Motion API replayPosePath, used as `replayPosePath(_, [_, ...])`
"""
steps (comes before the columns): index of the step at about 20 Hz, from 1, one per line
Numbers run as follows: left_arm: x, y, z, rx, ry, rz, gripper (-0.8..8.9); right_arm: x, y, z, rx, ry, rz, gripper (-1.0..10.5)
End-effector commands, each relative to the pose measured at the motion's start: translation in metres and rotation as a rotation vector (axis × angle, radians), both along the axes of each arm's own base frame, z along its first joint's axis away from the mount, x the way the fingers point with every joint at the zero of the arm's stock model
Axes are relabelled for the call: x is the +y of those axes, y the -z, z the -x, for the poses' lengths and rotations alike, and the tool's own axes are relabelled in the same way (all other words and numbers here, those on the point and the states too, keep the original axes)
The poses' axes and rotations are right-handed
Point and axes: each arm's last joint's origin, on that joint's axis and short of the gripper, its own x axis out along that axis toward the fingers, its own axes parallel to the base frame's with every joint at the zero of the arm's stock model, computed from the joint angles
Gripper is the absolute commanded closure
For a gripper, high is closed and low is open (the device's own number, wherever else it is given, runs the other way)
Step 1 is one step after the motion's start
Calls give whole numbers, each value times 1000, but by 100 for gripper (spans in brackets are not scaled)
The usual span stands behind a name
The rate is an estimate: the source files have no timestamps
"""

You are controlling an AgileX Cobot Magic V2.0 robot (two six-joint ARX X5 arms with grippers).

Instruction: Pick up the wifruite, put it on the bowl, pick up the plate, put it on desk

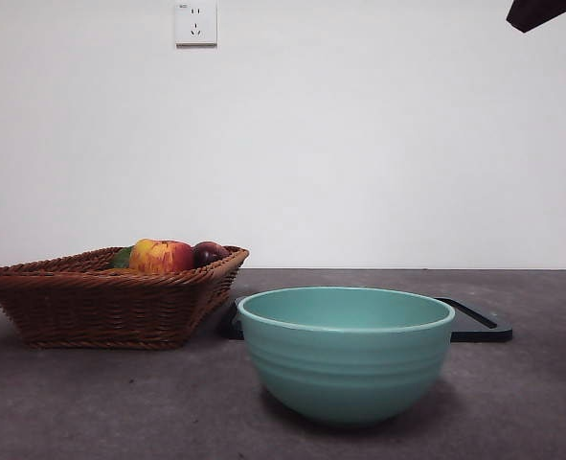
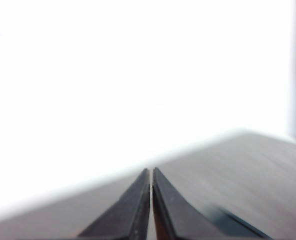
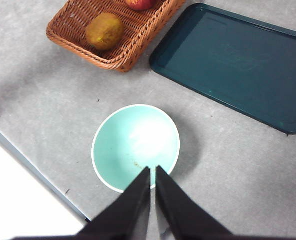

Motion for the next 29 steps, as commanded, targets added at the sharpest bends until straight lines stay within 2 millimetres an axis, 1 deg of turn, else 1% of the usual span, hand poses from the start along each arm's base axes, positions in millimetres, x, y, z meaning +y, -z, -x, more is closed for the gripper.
replayPosePath(1, [11, 23, 12, -61, -150, 42, 806, 2, -6, 0, -11, -4, -18, 941])
replayPosePath(4, [21, 64, 21, -46, -317, 62, 806, 2, -6, 0, -12, -1, -17, 941])
replayPosePath(8, [28, 113, 24, -10, -405, 54, 806, 2, -6, 0, -13, 0, -16, 941])
replayPosePath(13, [33, 157, 17, 67, -475, 35, 806, 2, -6, 0, -14, 1, -15, 941])
replayPosePath(15, [34, 167, 15, 108, -486, 26, 806, 2, -6, 0, -14, 1, -15, 941])
replayPosePath(24, [35, 194, 17, 374, -504, -51, 806, 2, -6, 0, -14, 1, -15, 941])
replayPosePath(29, [35, 194, 17, 374, -503, -51, 806, 2, -5, 0, -13, 1, -15, 941])
